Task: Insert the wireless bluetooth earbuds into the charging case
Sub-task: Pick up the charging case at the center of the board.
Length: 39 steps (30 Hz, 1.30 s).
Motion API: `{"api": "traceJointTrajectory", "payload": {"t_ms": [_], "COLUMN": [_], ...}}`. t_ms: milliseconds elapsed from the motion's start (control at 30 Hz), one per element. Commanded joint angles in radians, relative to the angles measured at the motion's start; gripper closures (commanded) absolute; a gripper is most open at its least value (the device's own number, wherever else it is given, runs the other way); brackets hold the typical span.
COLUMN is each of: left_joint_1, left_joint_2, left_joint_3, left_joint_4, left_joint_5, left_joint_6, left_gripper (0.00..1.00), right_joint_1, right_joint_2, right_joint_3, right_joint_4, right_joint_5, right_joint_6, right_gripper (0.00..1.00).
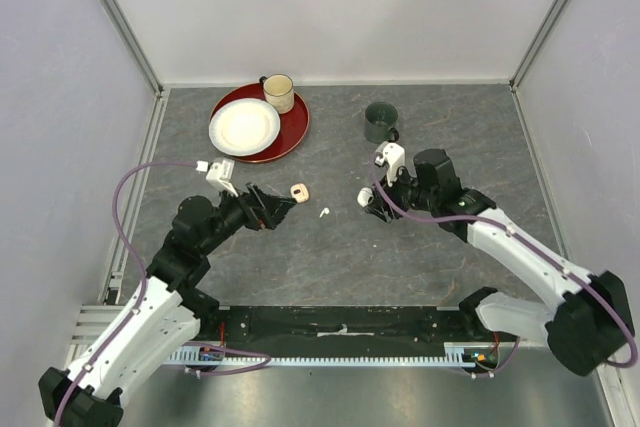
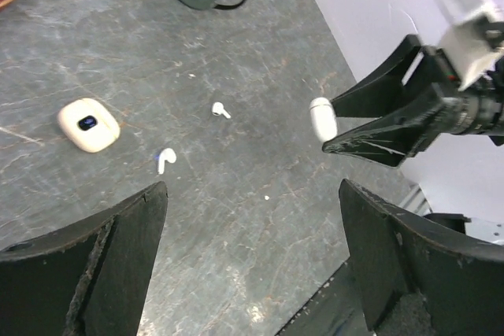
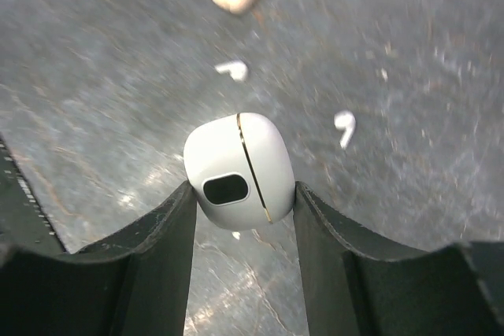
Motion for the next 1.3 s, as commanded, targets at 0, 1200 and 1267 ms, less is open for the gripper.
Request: {"api": "traceJointTrajectory", "payload": {"t_ms": [0,1200,1267], "left_joint_1": [0.002,-0.286,-0.286], "left_joint_2": [0.103,0.518,0.524], "left_joint_3": [0.107,0.318,0.322], "left_joint_4": [0.038,0.169,0.169], "left_joint_5": [0.154,0.157,0.168], "left_joint_6": [-0.046,-0.032,-0.033], "left_gripper": [0.05,0.39,0.41], "right_joint_1": [0.042,0.389,0.393], "right_joint_2": [-0.129,-0.164,-0.164], "right_joint_3": [0.023,0.104,0.103], "right_joint_4": [0.091,0.135,0.139], "right_joint_5": [-0.112,0.227,0.230], "right_joint_6": [0.007,-0.033,-0.033], "right_gripper": [0.95,1.00,1.00]}}
